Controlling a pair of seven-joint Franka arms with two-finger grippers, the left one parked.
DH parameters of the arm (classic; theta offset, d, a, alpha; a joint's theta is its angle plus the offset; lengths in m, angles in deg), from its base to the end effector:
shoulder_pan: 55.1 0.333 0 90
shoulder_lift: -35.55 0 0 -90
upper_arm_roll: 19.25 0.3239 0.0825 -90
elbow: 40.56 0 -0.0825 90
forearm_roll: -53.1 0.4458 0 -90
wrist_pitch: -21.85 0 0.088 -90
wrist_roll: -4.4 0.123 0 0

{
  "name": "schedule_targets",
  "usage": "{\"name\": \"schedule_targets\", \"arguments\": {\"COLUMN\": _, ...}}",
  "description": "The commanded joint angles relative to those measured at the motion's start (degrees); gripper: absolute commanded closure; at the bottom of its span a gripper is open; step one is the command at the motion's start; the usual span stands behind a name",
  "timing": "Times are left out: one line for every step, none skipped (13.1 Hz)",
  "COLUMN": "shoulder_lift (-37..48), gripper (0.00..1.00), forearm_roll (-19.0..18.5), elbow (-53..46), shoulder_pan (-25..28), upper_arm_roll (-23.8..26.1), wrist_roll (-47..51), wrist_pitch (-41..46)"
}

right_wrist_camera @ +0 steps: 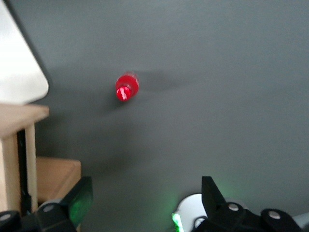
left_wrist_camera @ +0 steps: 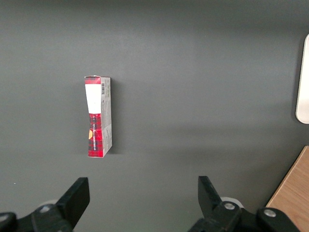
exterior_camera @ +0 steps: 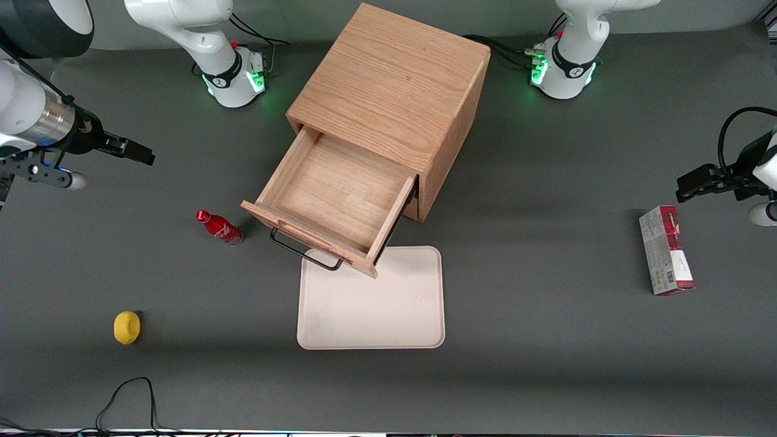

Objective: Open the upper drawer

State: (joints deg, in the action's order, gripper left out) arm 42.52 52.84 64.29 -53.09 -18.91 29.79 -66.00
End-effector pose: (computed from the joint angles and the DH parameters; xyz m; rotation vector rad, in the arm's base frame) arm 0.5603 0.0225 0.5487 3.0215 -0.6156 -0.2608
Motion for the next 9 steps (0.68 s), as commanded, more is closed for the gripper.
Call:
{"name": "schedule_targets", "arguments": {"shoulder_lift": -4.04, "gripper": 0.0, "forearm_roll": 0.18, "elbow": -5.33, "shoulder_pan": -0.34, "upper_arm_roll": -2.35, "wrist_roll": 9.21, "wrist_pitch": -2.24}}
{"name": "schedule_targets", "arguments": {"shoulder_lift": -5.37, "gripper": 0.0, "forearm_roll": 0.44, "elbow": -7.36, "shoulder_pan": -0.34, "upper_arm_roll": -3.15, "wrist_roll": 8.63, "wrist_pitch": -1.89}}
{"name": "schedule_targets", "arguments": {"shoulder_lift": -4.86, "gripper": 0.0, "forearm_roll": 0.44, "elbow": -7.29, "shoulder_pan": -0.26, "upper_arm_roll": -3.59, "wrist_roll": 4.8, "wrist_pitch": -2.76}}
{"name": "schedule_targets", "arguments": {"shoulder_lift": -4.25, "gripper": 0.0, "forearm_roll": 0.79, "elbow": -7.2, "shoulder_pan": -0.25, "upper_arm_roll": -3.86, "wrist_roll": -3.25, "wrist_pitch": -4.07}}
{"name": "schedule_targets", "arguments": {"shoulder_lift": -3.55, "gripper": 0.0, "forearm_roll": 0.88, "elbow": -6.86, "shoulder_pan": -0.17, "upper_arm_roll": -4.56, "wrist_roll": -8.03, "wrist_pitch": -5.04}}
{"name": "schedule_targets", "arguments": {"shoulder_lift": -3.19, "gripper": 0.0, "forearm_roll": 0.79, "elbow": -6.85, "shoulder_pan": -0.08, "upper_arm_roll": -5.0, "wrist_roll": -9.38, "wrist_pitch": -5.4}}
{"name": "schedule_targets", "arguments": {"shoulder_lift": -3.19, "gripper": 0.0, "forearm_roll": 0.53, "elbow": -6.94, "shoulder_pan": 0.1, "upper_arm_roll": -5.0, "wrist_roll": -10.09, "wrist_pitch": -5.84}}
{"name": "schedule_targets", "arguments": {"shoulder_lift": -3.19, "gripper": 0.0, "forearm_roll": 0.09, "elbow": -7.2, "shoulder_pan": 0.18, "upper_arm_roll": -4.66, "wrist_roll": -10.18, "wrist_pitch": -6.01}}
{"name": "schedule_targets", "arguments": {"shoulder_lift": -3.19, "gripper": 0.0, "forearm_roll": 0.09, "elbow": -7.2, "shoulder_pan": 0.27, "upper_arm_roll": -4.56, "wrist_roll": -10.18, "wrist_pitch": -6.1}}
